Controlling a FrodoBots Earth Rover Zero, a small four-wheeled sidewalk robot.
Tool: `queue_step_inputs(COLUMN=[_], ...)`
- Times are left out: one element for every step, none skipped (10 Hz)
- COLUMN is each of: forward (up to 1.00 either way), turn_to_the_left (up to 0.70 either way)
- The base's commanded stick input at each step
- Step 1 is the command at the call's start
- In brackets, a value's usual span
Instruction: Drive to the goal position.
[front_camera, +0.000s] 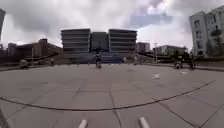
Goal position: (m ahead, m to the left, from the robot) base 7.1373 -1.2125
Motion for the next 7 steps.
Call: queue_step_inputs(forward=[1.0, 1.0, 1.0, 1.0, 1.0, 1.0, 1.0], turn_to_the_left=[0.0, 0.0, 0.0, 0.0, 0.0, 0.0, 0.0])
